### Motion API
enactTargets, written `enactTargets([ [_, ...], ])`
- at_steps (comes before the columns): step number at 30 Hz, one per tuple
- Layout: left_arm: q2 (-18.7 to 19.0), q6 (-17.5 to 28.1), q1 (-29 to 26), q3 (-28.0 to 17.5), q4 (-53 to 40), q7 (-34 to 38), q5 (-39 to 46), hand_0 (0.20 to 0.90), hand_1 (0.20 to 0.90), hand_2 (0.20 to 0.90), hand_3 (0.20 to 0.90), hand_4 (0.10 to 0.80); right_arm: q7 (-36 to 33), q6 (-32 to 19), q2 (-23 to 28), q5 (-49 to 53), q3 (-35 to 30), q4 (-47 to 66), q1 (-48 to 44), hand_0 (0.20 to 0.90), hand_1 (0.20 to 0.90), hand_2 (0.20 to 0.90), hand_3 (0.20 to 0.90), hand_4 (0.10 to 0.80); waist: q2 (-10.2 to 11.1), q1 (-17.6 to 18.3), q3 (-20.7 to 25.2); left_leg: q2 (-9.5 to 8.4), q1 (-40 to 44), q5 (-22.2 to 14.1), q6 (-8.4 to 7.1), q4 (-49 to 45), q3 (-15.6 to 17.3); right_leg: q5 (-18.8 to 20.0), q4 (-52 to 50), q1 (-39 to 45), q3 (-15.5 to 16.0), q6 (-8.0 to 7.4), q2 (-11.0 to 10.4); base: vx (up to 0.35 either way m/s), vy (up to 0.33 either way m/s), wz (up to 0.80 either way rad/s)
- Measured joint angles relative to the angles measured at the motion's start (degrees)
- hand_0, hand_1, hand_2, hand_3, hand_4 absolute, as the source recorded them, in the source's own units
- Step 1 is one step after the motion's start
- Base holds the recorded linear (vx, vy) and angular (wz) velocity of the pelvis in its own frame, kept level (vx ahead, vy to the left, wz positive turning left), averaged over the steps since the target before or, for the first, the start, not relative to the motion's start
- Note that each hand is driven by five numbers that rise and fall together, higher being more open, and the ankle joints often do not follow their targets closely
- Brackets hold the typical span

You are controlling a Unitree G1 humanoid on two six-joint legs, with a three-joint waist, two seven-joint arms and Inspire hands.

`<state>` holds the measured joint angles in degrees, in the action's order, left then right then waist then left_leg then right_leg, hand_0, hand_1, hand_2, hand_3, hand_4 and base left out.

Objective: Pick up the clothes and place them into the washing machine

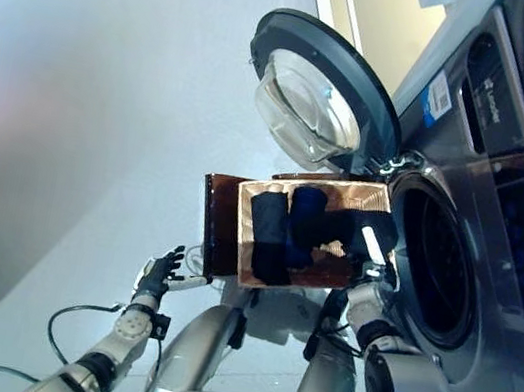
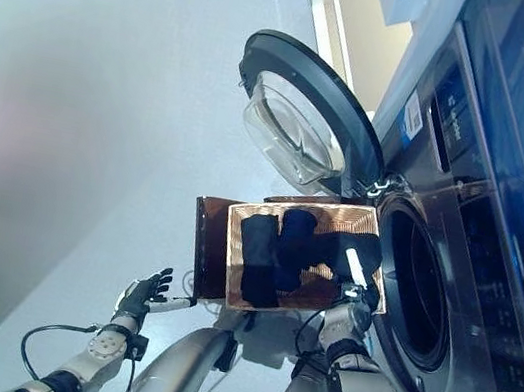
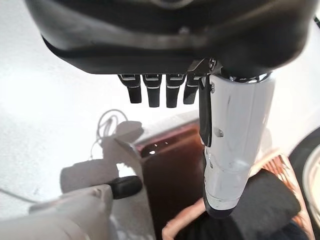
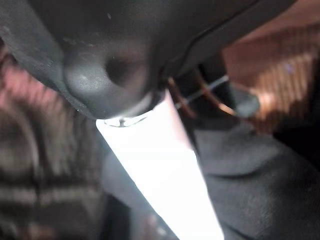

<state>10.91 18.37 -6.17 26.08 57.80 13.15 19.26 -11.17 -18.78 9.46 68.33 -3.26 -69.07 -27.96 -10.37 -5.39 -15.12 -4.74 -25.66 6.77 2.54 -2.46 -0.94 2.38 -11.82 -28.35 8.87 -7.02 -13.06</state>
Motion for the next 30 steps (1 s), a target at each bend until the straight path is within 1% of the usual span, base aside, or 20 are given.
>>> enactTargets([
  [1,-0.23,0.59,0.18,0.26,-0.17,-0.62,0.37,0.9,0.9,0.9,0.9,0.8,1.29,-0.92,-1.08,3.15,-1.88,1.4,0.36,0.2,0.2,0.2,0.2,0.3,-0.53,-0.04,-0.03,0.02,0.0,0.05,0.03,0.52,0.2,0.17,-0.05,-0.29,-0.31,-0.11,0.11,-0.024,0.053,-0.16],
  [3,-0.7,0.85,0.3,1.71,0.01,-1.47,1.39,0.9,0.9,0.9,0.9,0.8,3.2,-3.01,-2.24,8.29,-3.11,2.17,0.62,0.2,0.2,0.2,0.2,0.3,-1.77,0.19,-0.03,-0.07,0.0,0.1,0.04,0.68,0.46,0.28,0.01,-0.41,-0.37,-0.08,0.03,-0.024,0.058,-0.08],
  [5,-1.3,0.89,0.53,2.23,0.14,-1.9,1.78,0.9,0.9,0.9,0.9,0.8,3.79,-4.13,-2.33,10.97,-4.2,3.0,0.61,0.2,0.2,0.2,0.2,0.3,-2.31,0.53,0.04,-0.11,-0.04,0.09,0.04,0.9,0.82,0.28,-0.05,-0.86,-0.56,-0.09,0.04,-0.023,0.057,-0.08],
  [7,-1.69,0.91,0.61,3.12,0.35,-2.09,2.32,0.9,0.9,0.9,0.9,0.8,3.84,-5.62,-2.51,12.1,-4.5,3.8,0.12,0.2,0.2,0.2,0.2,0.3,-2.83,0.74,-0.13,-0.09,-0.39,0.1,0.04,0.91,1.16,0.29,-0.12,-1.4,-0.97,-0.1,0.03,-0.014,0.041,-0.05],
  [8,-1.7,0.91,0.67,4.28,0.49,-2.34,2.64,0.9,0.9,0.9,0.9,0.8,3.86,-6.17,-2.51,12.37,-5.52,4.41,0.03,0.2,0.2,0.2,0.2,0.3,-3.19,0.89,-0.08,-0.09,-0.53,0.12,0.05,0.92,1.29,0.29,-0.12,-1.6,-1.16,-0.1,0.04,-0.009,0.037,-0.06],
  [11,-1.87,0.89,1.33,5.03,0.99,-3.3,3.18,0.9,0.9,0.9,0.9,0.8,3.86,-6.62,-2.25,13.17,-6.36,5.06,-0.38,0.2,0.2,0.2,0.2,0.3,-3.41,1.32,-0.12,-0.09,-0.63,0.32,0.33,0.87,2.17,0.29,-0.24,-2.19,-1.81,-0.13,0.1,-0.012,0.023,-0.12],
  [16,-2.14,0.92,1.37,5.84,1.32,-3.45,3.92,0.9,0.9,0.9,0.9,0.8,4.67,-7.6,-2.03,14.43,-7.45,5.12,-0.4,0.2,0.2,0.2,0.2,0.3,-3.88,1.45,-0.18,-0.09,-0.08,0.32,0.32,0.95,2.5,0.27,-0.41,-2.06,-2.29,-0.14,0.07,-0.027,0.057,-0.05],
  [19,-2.21,0.92,1.46,6.19,1.28,-4.2,4.03,0.9,0.9,0.9,0.9,0.8,5.16,-7.71,-1.53,16.09,-8.45,5.15,-1.12,0.2,0.2,0.2,0.2,0.3,-5.2,1.54,-0.33,-0.26,0.26,0.15,0.08,1.05,3.2,0.31,-0.94,-2.33,-3.37,-0.27,-0.08,-0.047,0.089,-0.1],
  [20,-2.3,1.07,1.53,6.59,0.97,-4.54,4.11,0.9,0.9,0.9,0.9,0.8,5.03,-7.9,-0.76,16.91,-9.74,5.13,-1.68,0.2,0.2,0.2,0.2,0.3,-6.66,1.45,-0.24,-0.35,0.27,0.15,0.07,1.33,3.32,0.4,-1.01,-2.56,-3.46,-0.44,-0.19,-0.032,0.094,-0.06],
  [22,-2.3,1.61,2.09,6.66,0.68,-4.58,4.29,0.9,0.9,0.9,0.9,0.8,4.85,-8.29,-0.14,17.3,-10.65,5.13,-2.7,0.2,0.2,0.2,0.2,0.3,-7.71,1.42,-0.33,-0.57,0.21,0.29,-0.1,1.81,3.86,0.34,-1.82,-3.59,-3.91,-0.53,-0.43,-0.019,0.099,-0.12],
  [23,-2.52,1.87,2.76,7.06,0.53,-4.9,4.39,0.9,0.9,0.9,0.9,0.8,4.5,-8.87,0.9,17.4,-12.33,5.15,-4.18,0.2,0.2,0.2,0.2,0.3,-9.3,1.38,-0.18,-1.03,0.23,0.67,-0.64,2.75,4.0,0.34,-2.17,-4.43,-4.74,-0.75,-0.76,0.002,0.069,-0.09],
  [24,-2.64,1.91,2.99,7.45,0.26,-5.16,4.45,0.9,0.9,0.9,0.9,0.8,4.25,-9.03,1.38,17.43,-12.96,5.18,-4.78,0.2,0.2,0.2,0.2,0.3,-9.93,1.55,-0.16,-1.13,0.23,0.8,-0.82,3.0,3.99,0.41,-2.07,-4.56,-4.72,-0.96,-0.9,0.006,0.132,-0.15],
  [25,-2.79,2.2,3.76,8.46,-0.05,-5.58,4.73,0.9,0.9,0.9,0.9,0.8,2.72,-10.07,3.79,17.37,-14.43,5.22,-6.61,0.2,0.2,0.2,0.2,0.3,-11.42,1.31,-0.07,-1.61,0.13,0.95,-1.02,3.68,4.38,0.52,-2.28,-5.51,-5.28,-1.26,-1.34,0.006,0.09,-0.14],
  [27,-3.32,2.08,4.47,8.71,0.05,-5.74,4.97,0.9,0.9,0.9,0.9,0.8,1.14,-10.3,6.08,16.97,-15.7,5.36,-8.54,0.2,0.2,0.2,0.2,0.3,-12.37,1.28,-0.05,-2.13,0.07,1.05,-1.13,4.14,4.46,0.65,-2.66,-6.3,-5.71,-1.46,-1.73,-0.008,0.085,-0.15],
  [28,-3.86,2.06,5.09,8.7,0.05,-5.73,5.27,0.9,0.9,0.9,0.9,0.8,-0.16,-11.14,8.17,15.39,-15.8,5.41,-9.95,0.2,0.2,0.2,0.2,0.3,-13.18,1.31,-0.05,-2.37,0.1,1.31,-1.19,4.65,4.59,0.83,-2.8,-6.6,-5.99,-1.46,-1.9,0.006,0.068,-0.05],
  [29,-3.85,2.08,5.19,8.71,-0.01,-6.03,5.22,0.9,0.9,0.9,0.9,0.8,-0.86,-11.27,10.29,14.1,-17.27,5.85,-10.72,0.2,0.2,0.2,0.2,0.3,-13.49,1.26,-0.01,-2.46,0.13,1.41,-1.26,5.01,4.69,0.85,-2.62,-6.75,-6.33,-1.5,-1.99,0.042,0.083,-0.06],
  [30,-3.8,2.14,5.33,8.65,-0.22,-6.2,5.24,0.9,0.9,0.9,0.9,0.8,-2.69,-11.52,12.17,12.77,-17.6,6.8,-11.68,0.2,0.2,0.2,0.2,0.3,-13.6,1.0,-0.03,-2.6,0.07,1.85,-0.95,5.28,5.12,0.79,-2.93,-7.29,-6.47,-1.61,-2.1,0.008,0.034,-0.06],
])
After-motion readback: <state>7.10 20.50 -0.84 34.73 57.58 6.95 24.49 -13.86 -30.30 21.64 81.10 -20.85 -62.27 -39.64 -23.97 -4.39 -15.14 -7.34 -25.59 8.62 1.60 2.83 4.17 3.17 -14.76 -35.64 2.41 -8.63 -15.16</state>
